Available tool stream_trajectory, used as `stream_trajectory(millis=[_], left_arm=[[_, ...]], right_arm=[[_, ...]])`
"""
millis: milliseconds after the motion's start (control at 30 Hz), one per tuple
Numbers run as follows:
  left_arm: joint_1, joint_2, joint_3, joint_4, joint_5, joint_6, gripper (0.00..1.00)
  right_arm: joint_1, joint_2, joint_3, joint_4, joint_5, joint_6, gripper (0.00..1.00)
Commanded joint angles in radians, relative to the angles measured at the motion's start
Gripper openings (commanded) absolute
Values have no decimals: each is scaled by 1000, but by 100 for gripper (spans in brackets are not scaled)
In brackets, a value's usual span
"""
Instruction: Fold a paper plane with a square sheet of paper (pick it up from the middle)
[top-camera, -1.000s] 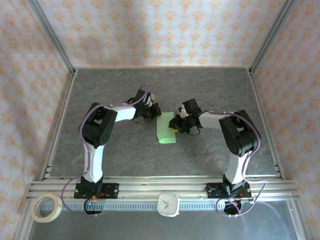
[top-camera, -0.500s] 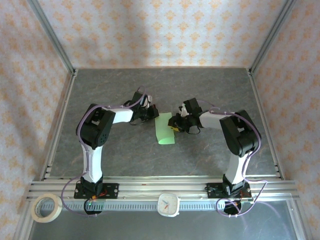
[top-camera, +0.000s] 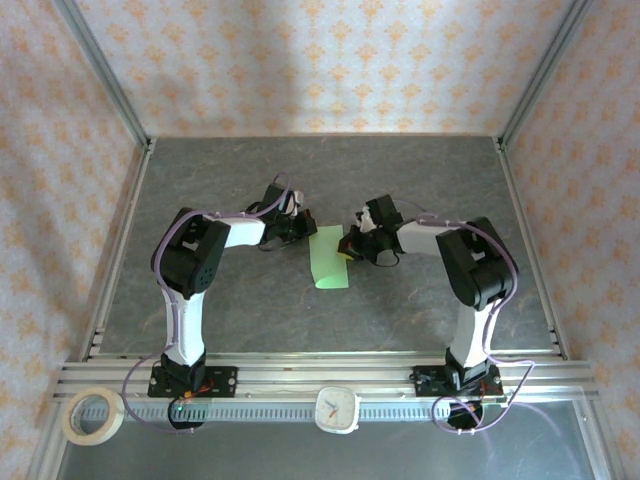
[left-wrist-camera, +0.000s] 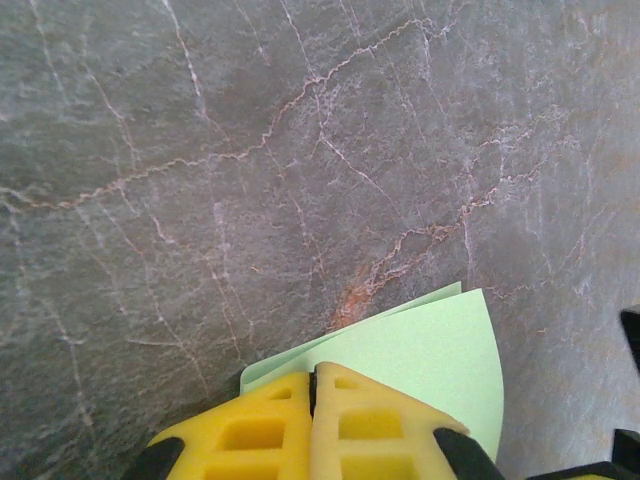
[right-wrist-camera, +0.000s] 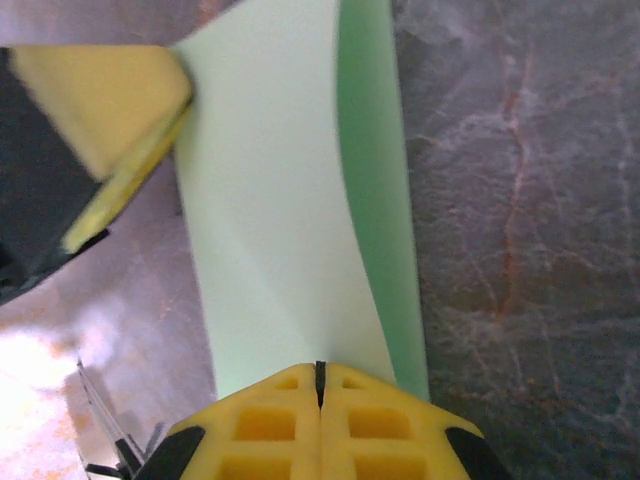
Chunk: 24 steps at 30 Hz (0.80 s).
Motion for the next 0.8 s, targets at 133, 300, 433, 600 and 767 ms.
stream_trajectory(millis=[133, 300, 433, 600, 767], left_arm=[[9, -13, 8, -30, -5, -6, 7], [9, -92, 32, -22, 21, -9, 16], [-2, -171, -15, 10, 52, -37, 16], [-39, -194, -95, -5, 89, -32, 12], [-64, -153, -139, -18, 60, -32, 8]], right_arm=[[7, 59, -34, -110, 127, -49, 0], [8, 48, -71, -66, 121, -21, 0], [6, 43, -75, -48, 113, -7, 0], [6, 37, -75, -40, 106, -2, 0], [6, 36, -78, -28, 96, 1, 0]])
